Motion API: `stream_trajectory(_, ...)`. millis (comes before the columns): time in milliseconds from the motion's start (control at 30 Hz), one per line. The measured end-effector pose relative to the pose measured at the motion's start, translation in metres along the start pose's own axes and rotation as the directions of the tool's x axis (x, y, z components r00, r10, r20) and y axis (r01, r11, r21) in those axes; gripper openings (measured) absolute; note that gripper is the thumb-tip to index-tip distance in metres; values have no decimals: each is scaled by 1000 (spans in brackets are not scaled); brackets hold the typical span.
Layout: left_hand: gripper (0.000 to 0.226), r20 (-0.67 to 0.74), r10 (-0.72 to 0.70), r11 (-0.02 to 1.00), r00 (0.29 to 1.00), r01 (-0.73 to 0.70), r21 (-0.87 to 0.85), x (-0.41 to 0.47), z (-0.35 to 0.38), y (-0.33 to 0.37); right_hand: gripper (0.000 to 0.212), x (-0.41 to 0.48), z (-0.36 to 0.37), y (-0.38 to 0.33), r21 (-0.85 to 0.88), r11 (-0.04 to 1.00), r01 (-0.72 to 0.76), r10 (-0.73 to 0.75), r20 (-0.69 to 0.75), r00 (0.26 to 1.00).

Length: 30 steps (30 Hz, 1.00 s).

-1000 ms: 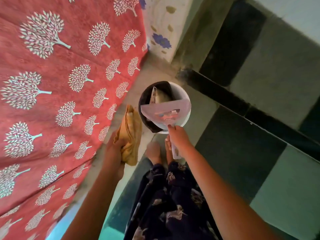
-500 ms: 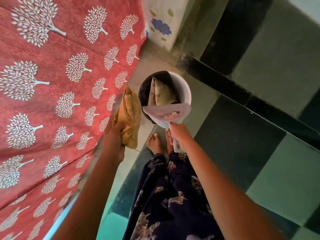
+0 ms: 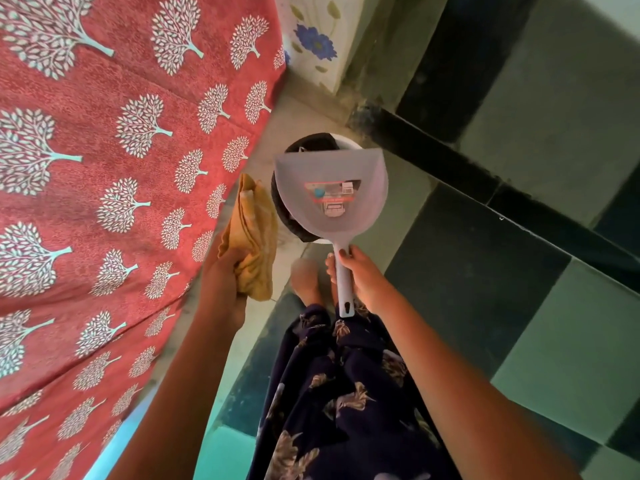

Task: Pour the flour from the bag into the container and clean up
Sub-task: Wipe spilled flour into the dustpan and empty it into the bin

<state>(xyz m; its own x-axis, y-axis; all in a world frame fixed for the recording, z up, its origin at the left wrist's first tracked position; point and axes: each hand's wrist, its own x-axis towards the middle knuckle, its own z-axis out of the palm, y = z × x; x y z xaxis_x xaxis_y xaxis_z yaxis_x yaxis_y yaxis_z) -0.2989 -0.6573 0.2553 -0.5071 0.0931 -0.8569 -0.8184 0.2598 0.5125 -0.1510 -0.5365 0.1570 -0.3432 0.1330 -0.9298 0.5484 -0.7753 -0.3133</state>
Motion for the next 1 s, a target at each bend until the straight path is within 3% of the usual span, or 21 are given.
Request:
stream_trajectory(200,48,-36,-2,999,999,0,-53,25,-11,-17,27,50,13,-8,76,995,63,-68,64,996)
stream_trajectory(367,50,-39,22,994,999,-26,-106,50,-27,-41,34,100,18,-3,58,998,-9,8,10,1000)
stream_trajectory(533,36,-20,-7,985,1000,3,-170,60,-32,-60,36,125,11,6,-309,947,-95,23,-229,973)
stream_trajectory(600,30,18,-46,971,999,49,-236,60,-32,-63,35,124,9,8,-355,930,-100,8,-252,968)
stream_trajectory(733,26,136,-50,945,989,91,-314,52,-33,-58,33,97,10,-3,-334,938,-95,24,-210,977)
stream_trajectory(867,56,283,-24,920,959,132,-369,16,-24,-30,39,27,12,-42,-323,946,0,-70,-206,976)
stream_trajectory(933,41,350,-15,924,937,147,-353,-19,-13,-2,40,-23,12,-70,-337,936,100,-162,-161,974)
stream_trajectory(1000,9,382,29,940,924,104,-324,-59,1,29,39,-82,14,-102,-352,910,217,-272,-114,955)
